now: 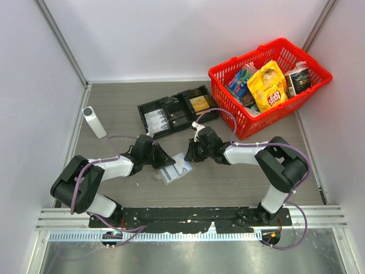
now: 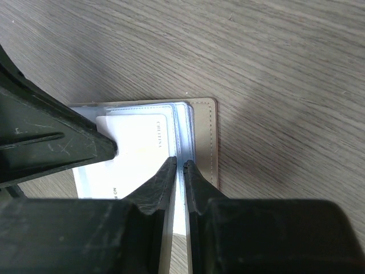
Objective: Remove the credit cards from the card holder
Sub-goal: Remove the credit card from the card holder.
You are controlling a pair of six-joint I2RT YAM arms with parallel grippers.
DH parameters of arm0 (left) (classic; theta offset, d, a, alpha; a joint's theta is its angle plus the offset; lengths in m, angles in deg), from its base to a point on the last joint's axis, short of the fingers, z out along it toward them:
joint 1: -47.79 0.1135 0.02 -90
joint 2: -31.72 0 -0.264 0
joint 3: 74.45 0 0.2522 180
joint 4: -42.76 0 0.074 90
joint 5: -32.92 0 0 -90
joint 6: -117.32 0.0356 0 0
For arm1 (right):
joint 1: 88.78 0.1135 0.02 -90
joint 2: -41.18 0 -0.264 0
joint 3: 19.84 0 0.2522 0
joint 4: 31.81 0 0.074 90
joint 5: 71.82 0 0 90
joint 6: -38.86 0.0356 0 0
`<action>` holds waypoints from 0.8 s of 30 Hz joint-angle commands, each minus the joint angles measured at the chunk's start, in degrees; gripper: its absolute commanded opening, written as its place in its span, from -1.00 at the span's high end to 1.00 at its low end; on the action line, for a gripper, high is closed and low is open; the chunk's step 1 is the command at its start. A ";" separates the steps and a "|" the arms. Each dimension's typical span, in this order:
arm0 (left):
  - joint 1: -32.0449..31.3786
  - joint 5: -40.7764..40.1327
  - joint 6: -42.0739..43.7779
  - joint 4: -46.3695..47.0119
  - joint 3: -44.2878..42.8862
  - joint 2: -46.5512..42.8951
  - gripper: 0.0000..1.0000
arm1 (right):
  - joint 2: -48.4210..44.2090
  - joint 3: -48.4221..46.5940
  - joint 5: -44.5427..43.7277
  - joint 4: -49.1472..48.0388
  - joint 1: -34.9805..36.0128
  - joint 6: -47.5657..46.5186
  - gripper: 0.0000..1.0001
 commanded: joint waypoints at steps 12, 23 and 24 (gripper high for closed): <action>-0.41 1.57 -0.84 1.24 1.97 -6.57 0.92 | 2.53 1.49 1.09 1.25 -0.12 0.39 0.69; -0.41 0.34 -1.10 -4.90 2.32 -7.81 0.94 | 3.32 1.31 1.36 1.07 -0.30 0.74 0.69; -0.50 0.25 -1.11 -5.87 2.24 -7.72 0.93 | 3.41 1.31 1.36 0.99 -0.30 0.74 0.70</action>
